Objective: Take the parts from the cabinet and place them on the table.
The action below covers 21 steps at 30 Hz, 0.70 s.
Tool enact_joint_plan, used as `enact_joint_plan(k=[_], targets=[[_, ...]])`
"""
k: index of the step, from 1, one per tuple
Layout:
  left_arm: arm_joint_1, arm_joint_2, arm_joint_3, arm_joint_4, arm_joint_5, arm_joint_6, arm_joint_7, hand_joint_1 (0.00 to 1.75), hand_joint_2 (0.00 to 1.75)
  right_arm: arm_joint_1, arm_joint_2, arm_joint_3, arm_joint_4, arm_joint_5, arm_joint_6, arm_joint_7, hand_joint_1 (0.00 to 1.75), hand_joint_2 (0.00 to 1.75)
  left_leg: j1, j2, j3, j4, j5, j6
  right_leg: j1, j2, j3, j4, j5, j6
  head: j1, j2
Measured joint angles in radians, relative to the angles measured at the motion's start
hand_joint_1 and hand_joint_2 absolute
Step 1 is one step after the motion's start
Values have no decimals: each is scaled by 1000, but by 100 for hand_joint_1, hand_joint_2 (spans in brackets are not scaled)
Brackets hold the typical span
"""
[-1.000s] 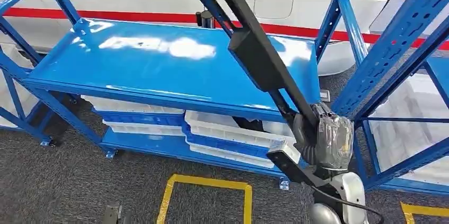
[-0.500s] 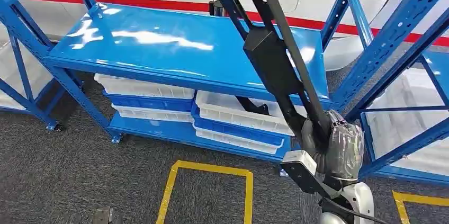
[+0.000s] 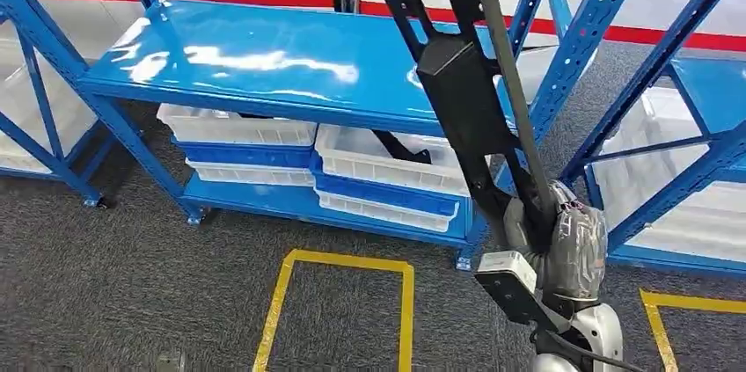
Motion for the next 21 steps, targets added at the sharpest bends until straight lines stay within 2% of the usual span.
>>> enact_joint_plan(k=[1, 2, 3, 4, 5, 6, 7, 9, 10, 11, 12, 13, 14, 15, 16, 17, 18, 19, 20, 21], targets=[[0, 1, 0, 0, 0, -1, -1, 0, 0, 0, 0, 1, 0, 0, -1, -1, 171, 175, 6, 0, 19, -2, 36, -4, -3, -3, -18, 5, 9, 6, 0, 0], [0, 2, 0, 0, 0, -1, -3, 0, 0, 0, 0, 2, 1, 0, -2, -2, 171, 175, 11, 1, 60, -46, 75, -10, -6, -6, -35, 14, 15, 10, 0, 0], [0, 3, 1, 0, 0, -1, -6, 0, 0, -2, 0, 2, 2, 0, -4, -4, 171, 175, 16, 6, 118, -122, 102, -15, -12, -9, -49, 24, 19, 16, 0, 0], [-1, 3, 1, -1, 0, -1, -8, 0, 0, -5, 0, 2, 4, 0, -5, -5, 171, 175, 20, 23, 186, -214, 106, -20, -11, -14, -58, 35, 21, 21, -1, 0], [-5, -1, 1, -1, 1, -1, -9, 0, 0, -6, 0, 2, 4, 0, -6, -5, 171, 175, 10, 48, 237, -296, 61, -27, -5, -19, -67, 42, 23, 24, -4, 0], [-8, 2, 4, -2, 6, -1, -10, 0, 0, -9, 0, 2, 6, 0, -10, -6, 171, 175, 5, 43, 233, -305, 59, -1, -2, -26, -69, 43, 28, 32, -2, 0], [-9, 2, 6, -2, 11, 1, -10, 0, 0, -13, 0, 3, 6, 0, -11, -7, 171, 175, 2, 39, 216, -307, 59, 9, -2, -33, -70, 42, 33, 39, 0, 0], [-7, 4, 10, -1, 14, 2, -9, 0, 0, -20, 0, 3, 8, 0, -13, -10, 171, 175, -7, 26, 203, -311, 73, 41, -7, -47, -72, 32, 48, 60, -1, 0], [-7, 4, 14, -1, 15, 2, -8, 0, 0, -21, -3, 4, 11, -2, -15, -13, 171, 175, -1, 23, 199, -318, 90, 56, -8, -39, -84, 46, 40, 63, 0, 0], [-7, 5, 16, -1, 17, 2, -8, 0, 0, -23, -4, 6, 13, -7, -17, -13, 171, 175, -4, 16, 187, -318, 101, 67, -8, -20, -106, 86, -2, 51, 0, 0], [-8, 6, 18, -1, 23, 2, -7, 0, 0, -24, -8, 6, 16, -10, -19, -13, 171, 175, -5, 11, 176, -318, 110, 72, -9, -9, -130, 155, -48, 39, 1, 0], [-7, 7, 20, -1, 24, 2, -6, 0, 0, -24, -10, 6, 19, -12, -20, -14, 171, 175, -8, 3, 165, -318, 118, 74, -7, -2, -161, 241, -91, 32, 1, 0], [-7, 7, 23, -1, 27, 2, -6, 0, 0, -25, -11, 8, 23, -12, -22, -14, 171, 175, -11, -6, 152, -317, 127, 77, -4, 3, -190, 330, -129, 29, 2, 0], [-5, 7, 26, 0, 32, 2, -6, 0, 0, -25, -11, 10, 26, -12, -24, -14, 171, 175, -15, -14, 149, -316, 135, 77, -1, 5, -197, 371, -146, 32, 1, 0], [-4, 7, 29, 0, 32, 2, -6, 0, 0, -26, -11, 11, 30, -12, -24, -14, 171, 175, -19, -24, 142, -315, 142, 77, 0, 6, -178, 357, -142, 36, 1, 0], [-3, 8, 31, 0, 33, 2, -6, 0, 0, -29, -11, 12, 32, -12, -25, -14, 171, 175, -22, -35, 136, -315, 148, 76, 2, 7, -132, 293, -122, 41, 1, 0], [-3, 7, 32, 0, 33, 1, -6, 0, 0, -32, -11, 13, 34, -12, -25, -14, 171, 175, -24, -46, 134, -314, 152, 75, 4, 13, -73, 200, -93, 45, 1, 0], [-3, 7, 33, 0, 34, 1, -6, 0, 0, -37, -12, 15, 35, -12, -26, -14, 171, 175, -25, -56, 134, -314, 156, 73, 7, 31, -13, 99, -63, 45, 1, 0], [-4, 6, 34, 0, 35, 0, -6, 0, 0, -44, -12, 18, 37, -12, -26, -14, 171, 175, -27, -63, 130, -314, 160, 69, 8, 79, 27, 23, -57, 32, 1, 0], [-5, 7, 35, 0, 37, -2, -6, 0, 0, -46, -11, 20, 40, -11, -26, -14, 171, 175, -33, -73, 124, -309, 163, 64, 10, 69, 28, 17, -51, 30, 0, 0]])
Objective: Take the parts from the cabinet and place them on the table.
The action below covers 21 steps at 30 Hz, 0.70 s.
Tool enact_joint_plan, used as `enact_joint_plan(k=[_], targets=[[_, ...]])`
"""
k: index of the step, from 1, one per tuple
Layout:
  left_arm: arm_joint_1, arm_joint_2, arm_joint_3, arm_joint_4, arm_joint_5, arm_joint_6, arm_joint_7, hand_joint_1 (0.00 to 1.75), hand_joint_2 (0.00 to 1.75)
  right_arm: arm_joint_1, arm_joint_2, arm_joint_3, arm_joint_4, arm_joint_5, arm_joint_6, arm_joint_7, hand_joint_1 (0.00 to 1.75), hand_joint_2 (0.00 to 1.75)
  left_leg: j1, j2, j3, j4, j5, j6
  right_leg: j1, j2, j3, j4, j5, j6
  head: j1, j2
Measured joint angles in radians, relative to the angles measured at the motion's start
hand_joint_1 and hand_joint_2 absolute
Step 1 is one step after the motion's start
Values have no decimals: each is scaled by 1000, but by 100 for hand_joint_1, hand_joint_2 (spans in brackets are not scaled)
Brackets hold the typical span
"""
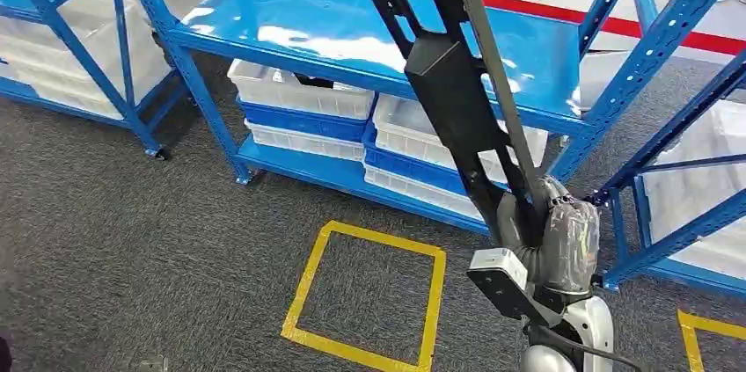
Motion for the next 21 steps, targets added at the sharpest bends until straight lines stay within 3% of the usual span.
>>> enact_joint_plan(k=[3, 4, 5, 6, 8, 9, 10, 11, 12, 13, 14, 15, 18, 19, 20, 21], targets=[[6, 0, 6, 1, 7, -5, 0, 0, 0, -5, 0, 3, 3, 6, 0, 3, 171, 175, 4, -23, -11, -2, 16, -17, 5, -25, -2, 6, 7, -9, 0, 0], [7, 7, 8, 1, 8, -5, 0, 0, 0, -9, 1, 6, 5, 9, -1, 4, 171, 175, 5, -19, -18, 7, 8, -19, -23, -39, -2, -2, 17, -19, 1, 0], [6, 6, 10, 1, 8, -6, 0, 0, 0, -13, 1, 8, 6, 11, -2, 4, 171, 175, -1, 20, -30, 32, -19, -25, -17, -47, -4, -2, 20, -23, -2, 0], [4, 5, 11, 1, 8, -6, 0, 0, 0, -13, 2, 8, 6, 11, -3, 4, 171, 175, 5, 48, -62, 104, -67, -34, -16, -61, -7, -2, 21, -31, -9, 0], [4, 7, 13, 1, 8, -6, 0, 0, 0, -13, 2, 10, 8, 13, -5, 5, 171, 175, 16, 63, -134, 264, -141, -47, -13, -83, -14, -1, 24, -35, -8, 0], [6, 6, 13, 1, 9, -6, 0, 0, 0, -13, 2, 10, 9, 14, -5, 8, 171, 175, 22, 66, -159, 323, -157, -54, -13, -95, -17, -1, 24, -34, -8, 0], [7, 6, 13, 1, 9, -6, 0, 0, 0, -13, 2, 10, 10, 15, -5, 8, 171, 175, 28, 69, -159, 330, -151, -58, -13, -106, -18, 0, 25, -32, -8, 0], [7, 7, 14, 1, 9, -6, 0, 0, 0, -13, 2, 12, 10, 18, -5, 8, 171, 175, 34, 74, -133, 289, -121, -62, -14, -118, -18, 0, 26, -32, -8, 0], [6, 8, 14, 1, 9, -7, -1, 0, 0, -13, 2, 13, 10, 19, -5, 11, 171, 175, 39, 82, -87, 211, -83, -66, -16, -127, -17, 2, 25, -31, -8, 0], [6, 10, 14, 1, 9, -6, -1, 0, 0, -14, 2, 13, 10, 20, -5, 14, 171, 175, 43, 102, -21, 96, -36, -66, -18, -138, -14, 3, 24, -29, -8, 0], [5, 10, 14, 1, 9, -6, -1, 0, 0, -14, 2, 14, 10, 20, -5, 15, 171, 175, 42, 145, 21, 22, -23, -66, -14, -146, -13, 4, 21, -22, -9, 0], [1, 10, 14, 1, 9, -6, -2, 0, 0, -13, 2, 13, 10, 20, -7, 17, 171, 175, 28, 153, 25, 5, -31, -62, -2, -153, -17, 10, 18, -14, -13, 0], [2, 10, 14, 2, 9, -6, -2, 0, 0, -16, 2, 15, 10, 21, -8, 17, 171, 175, 20, 123, 7, 10, -26, -38, -4, -182, -17, 3, 24, 4, -12, 0], [2, 10, 14, 2, 11, -5, -2, 0, 0, -18, 2, 17, 10, 21, -8, 17, 171, 175, 22, 111, 7, 0, -18, -25, -4, -189, -16, 3, 22, 11, -13, 0], [3, 10, 15, 1, 13, -5, -3, 0, 0, -21, 0, 17, 11, 21, -8, 17, 171, 175, 28, 103, 10, -6, -10, -14, -8, -142, -30, 22, 5, 14, -12, 0], [-1, 11, 16, 1, 14, -5, -3, 0, 0, -21, 0, 18, 11, 21, -9, 16, 171, 175, 29, 93, 6, -8, -4, -5, -9, -96, -53, 80, -31, 4, -12, 0]])
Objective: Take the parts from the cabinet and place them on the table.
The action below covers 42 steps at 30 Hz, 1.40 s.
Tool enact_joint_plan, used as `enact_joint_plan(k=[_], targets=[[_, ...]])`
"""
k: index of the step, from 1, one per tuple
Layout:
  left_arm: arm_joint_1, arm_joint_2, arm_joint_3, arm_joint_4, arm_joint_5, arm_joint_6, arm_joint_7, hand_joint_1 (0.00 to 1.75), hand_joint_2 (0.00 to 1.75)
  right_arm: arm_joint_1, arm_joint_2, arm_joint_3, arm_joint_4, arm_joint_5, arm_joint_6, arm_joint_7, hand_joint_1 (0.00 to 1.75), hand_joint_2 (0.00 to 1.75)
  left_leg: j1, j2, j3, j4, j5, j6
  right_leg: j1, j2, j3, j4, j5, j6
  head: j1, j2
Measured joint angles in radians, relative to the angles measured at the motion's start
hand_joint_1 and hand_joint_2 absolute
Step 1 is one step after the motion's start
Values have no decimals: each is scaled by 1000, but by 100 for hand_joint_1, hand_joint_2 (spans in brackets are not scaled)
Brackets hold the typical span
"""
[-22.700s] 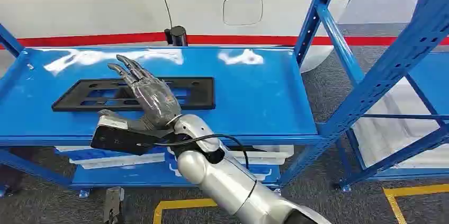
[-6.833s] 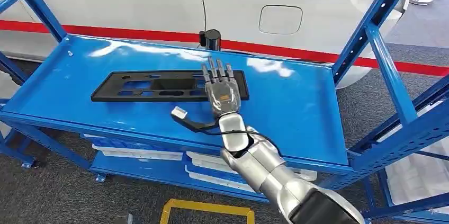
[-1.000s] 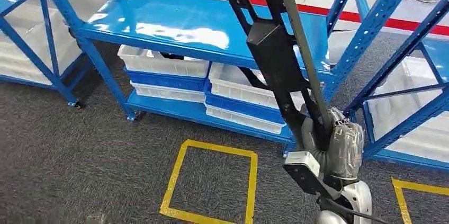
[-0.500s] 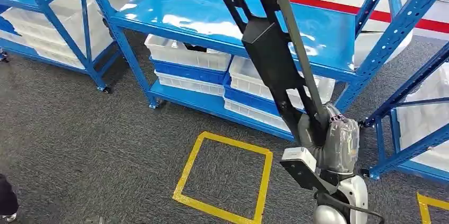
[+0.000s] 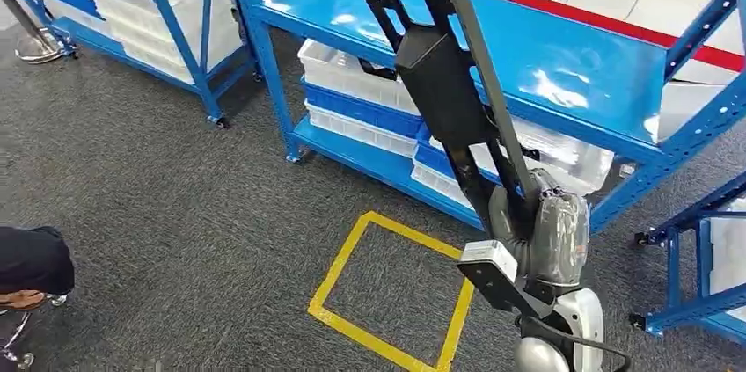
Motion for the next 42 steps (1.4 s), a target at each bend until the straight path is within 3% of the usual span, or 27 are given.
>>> enact_joint_plan(k=[2, 4, 5, 7, 8, 9, 12, 13, 15, 16, 19, 20, 22, 23, 24, 25, 29, 30, 31, 32, 34, 35, 36, 37, 39, 40, 42], targets=[[-2, 0, 3, 0, 1, 1, 0, 0, 0, 1, -6, 0, 6, -1, 0, -1, 171, 175, 0, -25, -8, 0, 4, 5, -2, 28, -80, 177, -74, -13, 4, 0], [0, 0, 5, 0, 1, 3, -1, 0, 0, 1, -8, 1, 13, -3, 0, -5, 171, 175, -2, -50, -13, 1, 8, 6, 0, 34, -122, 264, -92, -5, 4, 0], [1, 0, 6, 1, 1, 4, -1, 0, 0, 1, -8, 2, 15, -5, 0, -6, 171, 175, -2, -66, -13, 2, 10, 4, -1, 34, -106, 233, -73, 4, 5, 0], [1, 0, 8, 1, 2, 10, -2, 0, 0, 0, -8, 5, 16, -6, 0, -6, 171, 175, -1, -95, -13, 5, 13, -2, -5, 45, -23, 62, 2, 25, 5, 0], [1, -1, 8, 1, 2, 14, -4, 0, 0, 0, -8, 6, 16, -6, 0, -9, 171, 175, 0, -107, -15, 8, 13, -5, -10, 76, 18, -25, 33, 31, 5, 0], [0, 0, 8, 1, 2, 20, -7, 0, 0, 1, -8, 7, 18, -6, -1, -18, 171, 175, -8, -117, -24, 19, 13, -11, -12, 118, 30, -63, 32, 25, 5, 0], [8, 0, 11, 1, 11, 20, -13, 0, 0, 3, -9, 13, 21, -49, 0, -64, 171, 175, -1, -143, -40, 14, 24, -32, -2, 86, 24, -53, 39, 6, 3, 0], [11, 0, 13, 2, 14, 21, -14, 0, 0, 2, -8, 14, 21, -58, 0, -74, 171, 175, -1, -152, -44, 15, 28, -38, -9, 76, 24, -57, 45, -4, 3, 0], [7, 2, 14, 2, 15, 20, -16, 0, 0, 1, -6, 16, 21, -63, 0, -80, 171, 175, -5, -54, -68, 68, -17, -45, -15, 52, 24, -59, 49, -15, -1, 0], [3, 2, 14, 2, 15, 20, -16, 0, 0, 3, -6, 15, 21, -67, -1, -81, 171, 175, -2, -34, -99, 137, -58, -50, -12, 39, 24, -59, 49, -22, 0, 0], [0, 1, 14, 1, 16, 20, -16, 0, 0, 9, -8, 13, 21, -84, -5, -81, 171, 175, 4, -23, -181, 317, -132, -57, -6, 7, 22, -59, 48, -26, -1, 0], [0, 2, 15, 1, 17, 20, -16, 0, 0, 15, -8, 12, 20, -91, -11, -82, 171, 175, 5, -21, -188, 338, -131, -59, -5, -7, 22, -59, 48, -26, -1, 0], [0, 3, 18, 1, 19, 19, -16, 0, 0, 22, -8, 11, 18, -96, -14, -83, 171, 175, 6, -17, -146, 265, -84, -57, -5, -26, 23, -59, 47, -26, -1, 0], [0, 5, 21, 0, 19, 19, -16, 0, 0, 23, -8, 11, 18, -97, -15, -83, 171, 175, 6, -6, -97, 179, -46, -55, -6, -35, 24, -59, 47, -26, -1, 0], [-1, 6, 23, 0, 19, 19, -16, 0, 0, 23, -8, 11, 18, -97, -16, -83, 171, 175, 6, 26, -36, 77, -10, -50, -5, -43, 27, -59, 44, -23, -1, 0], [-6, 6, 23, 0, 19, 19, -16, 0, 0, 27, -8, 10, 13, -97, -19, -83, 171, 175, -6, 67, -13, 32, -23, -46, 5, -51, 26, -58, 41, -17, 0, 0], [-6, 6, 26, -1, 23, 45, -28, 0, 0, 53, -7, 5, -15, -96, -24, -82, 171, 175, -18, 17, -25, 27, -13, -20, 6, -86, 32, -64, 39, 1, 3, 0], [-6, 5, 28, -2, 24, 51, -31, 0, 0, 61, -7, 5, -27, -93, -24, -80, 171, 175, -6, 6, -16, 14, -3, -6, 6, -66, 23, -55, 29, 10, 5, 0], [-7, 5, 29, -3, 25, 53, -33, 0, 0, 67, -7, 4, -31, -93, -24, -80, 171, 175, -9, -3, -15, 12, 0, 1, 3, -15, 16, -28, 11, 6, 5, 0], [-10, 6, 32, -3, 26, 55, -34, 0, 0, 74, -7, 1, -36, -93, -26, -80, 171, 175, -8, -14, -16, 12, 2, 6, 2, 17, -15, 44, -26, -5, 6, 0], [-11, 7, 33, -3, 27, 55, -35, 0, 0, 86, -8, -4, -38, -93, -26, -78, 171, 175, -8, -41, -19, 12, 4, 8, 2, 32, -93, 206, -87, -12, 10, 0], [-10, 6, 35, -3, 27, 59, -34, 0, 0, 91, -8, -6, -38, -90, -25, -77, 171, 175, -9, -54, -20, 13, 4, 9, 3, 34, -120, 258, -97, -8, 9, 0], [-9, 5, 37, -3, 27, 63, -34, 0, 0, 96, -7, -7, -40, -88, -24, -73, 171, 175, -10, -72, -20, 13, 5, 9, 3, 34, -123, 257, -87, 1, 9, 0], [-9, 4, 38, -3, 27, 66, -34, 0, 0, 100, -5, -9, -43, -85, -23, -71, 171, 175, -10, -87, -20, 14, 5, 8, 3, 35, -102, 207, -60, 10, 9, 0], [-9, 2, 40, -3, 34, 68, -34, 0, 0, 102, 1, -13, -56, -79, -9, -71, 171, 175, -7, -117, -20, 22, 5, 5, -3, 60, -15, 22, 19, 30, 10, 0], [-9, 2, 41, -3, 35, 68, -34, 0, 0, 102, 4, -14, -61, -78, -2, -72, 171, 175, -6, -128, -25, 27, 5, 1, -10, 111, 13, -45, 32, 30, 10, 0], [-7, 1, 48, -4, 37, 71, -35, 0, 0, 108, 11, -14, -69, -76, 6, -73, 171, 175, -13, -146, -33, 31, 6, -12, -3, 90, 10, -44, 36, 11, 9, 0]])
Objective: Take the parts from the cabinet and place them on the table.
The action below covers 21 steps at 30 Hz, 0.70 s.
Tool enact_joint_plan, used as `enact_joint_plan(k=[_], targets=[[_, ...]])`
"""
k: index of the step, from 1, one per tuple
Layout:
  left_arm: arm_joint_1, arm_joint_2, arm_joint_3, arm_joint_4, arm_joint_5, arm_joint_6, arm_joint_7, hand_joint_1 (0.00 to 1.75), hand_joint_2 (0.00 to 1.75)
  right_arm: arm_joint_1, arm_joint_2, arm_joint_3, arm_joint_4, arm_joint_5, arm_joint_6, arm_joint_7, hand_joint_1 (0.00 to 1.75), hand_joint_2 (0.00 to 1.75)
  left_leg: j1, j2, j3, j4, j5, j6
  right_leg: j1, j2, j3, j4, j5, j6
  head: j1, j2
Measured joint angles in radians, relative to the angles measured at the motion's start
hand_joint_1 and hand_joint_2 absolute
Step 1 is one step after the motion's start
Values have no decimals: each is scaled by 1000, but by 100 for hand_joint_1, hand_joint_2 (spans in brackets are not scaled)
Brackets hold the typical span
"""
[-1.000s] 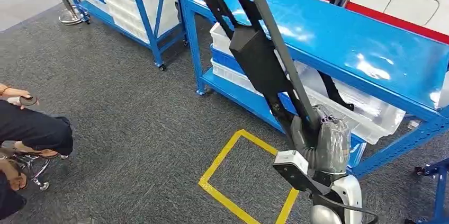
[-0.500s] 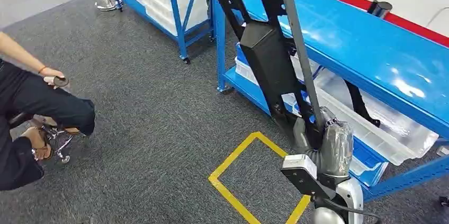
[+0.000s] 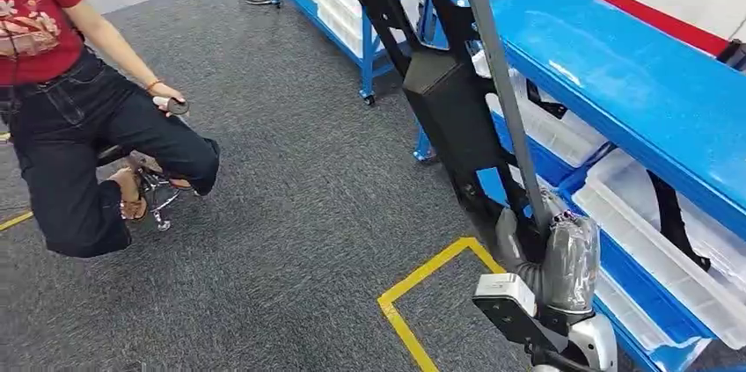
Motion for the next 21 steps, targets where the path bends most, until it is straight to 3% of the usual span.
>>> enact_joint_plan(k=[2, 3, 4, 5, 6, 7, 8, 9, 10, 12, 13, 14, 15, 18, 19, 20, 21], targets=[[9, 0, 7, 0, 6, 0, 0, 0, 0, 0, 6, -1, -8, 2, 5, -3, 171, 175, 5, -19, -6, -7, 10, -15, 6, -17, 5, 1, 7, -13, 0, 0], [11, 3, 10, -1, 8, 0, 0, 0, 0, 1, 12, -2, -12, 3, 10, -6, 171, 175, 7, -22, -10, -1, 8, -18, -9, -30, 5, -6, 12, -21, 0, 0], [15, 0, 11, -3, 9, 0, -1, 0, 0, 2, 17, -3, -17, 3, 13, -8, 171, 175, 0, 40, -19, 23, -15, -22, -8, -40, 8, -6, 12, -26, -1, 0], [14, -3, 16, -5, 11, 0, -1, 0, 0, 8, 24, -5, -23, 4, 14, -16, 171, 175, 0, 84, -44, 75, -51, -28, -7, -53, 8, -6, 11, -34, -7, 0], [14, -4, 19, -6, 14, -1, -1, 0, 0, 12, 29, -5, -26, 5, 16, -18, 171, 175, 3, 102, -68, 126, -80, -32, -4, -62, 7, -6, 10, -35, -6, 0], [15, -6, 23, -7, 14, -2, -1, 0, 0, 15, 31, -6, -29, 6, 23, -20, 171, 175, 9, 118, -119, 236, -128, -37, 0, -82, 7, -6, 9, -38, -7, 0], [17, -7, 26, -7, 17, -2, -1, 0, 0, 16, 36, -8, -29, 7, 30, -22, 171, 175, 13, 121, -147, 295, -147, -41, 2, -96, 6, -6, 8, -39, -7, 0], [21, -8, 30, -7, 18, -2, -1, 0, 0, 18, 40, -8, -30, 8, 36, -25, 171, 175, 16, 123, -153, 311, -142, -43, 3, -111, 7, -6, 7, -39, -6, 0], [24, -9, 37, -7, 18, -5, -1, 0, 0, 18, 45, -8, -33, 10, 44, -29, 171, 175, 18, 126, -141, 288, -125, -44, 3, -121, 7, -5, 7, -39, -7, 0], [30, -9, 50, -11, 21, -11, -1, 0, 0, 15, 55, -8, -37, 12, 56, -37, 171, 175, 20, 151, -45, 120, -45, -42, 3, -147, 11, -5, 4, -40, -7, 0], [30, -9, 57, -15, 25, -14, -1, 0, 0, 15, 60, -8, -37, 13, 62, -38, 171, 175, 18, 203, 11, 29, -19, -37, 5, -158, 16, -5, 1, -36, -7, 0], [28, -9, 61, -16, 28, -16, -1, 0, 0, 16, 62, -8, -38, 13, 63, -39, 171, 175, 7, 226, 18, 8, -32, -38, 13, -164, 15, -4, -3, -30, -7, 0], [29, -10, 69, -19, 29, -19, -1, 0, 0, 13, 65, -8, -41, 13, 66, -41, 171, 175, 4, 198, 12, 8, -26, -24, 17, -178, 15, -4, -6, -25, 0, 0], [41, -8, 88, -21, 30, -19, -1, 0, 0, 7, 75, -9, -45, 13, 74, -48, 171, 175, -4, 163, 10, -2, -21, -5, 15, -207, 24, -10, -8, -8, -2, 0], [45, -11, 92, -22, 30, -19, -1, 0, 0, 5, 75, -9, -48, 13, 75, -48, 171, 175, 6, 153, 18, -10, -14, 4, 11, -155, 16, 6, -20, -3, 0, 0], [44, -10, 95, -24, 30, -19, -1, 0, 0, 8, 75, -8, -50, 13, 75, -50, 171, 175, 7, 142, 18, -12, -9, 14, 9, -97, -2, 51, -48, -12, -1, 0], [40, -10, 100, -24, 30, -19, -1, 0, 0, 9, 76, -9, -51, 13, 75, -50, 171, 175, 7, 127, 16, -12, -8, 17, 7, -69, -41, 135, -86, -21, 4, 0]])
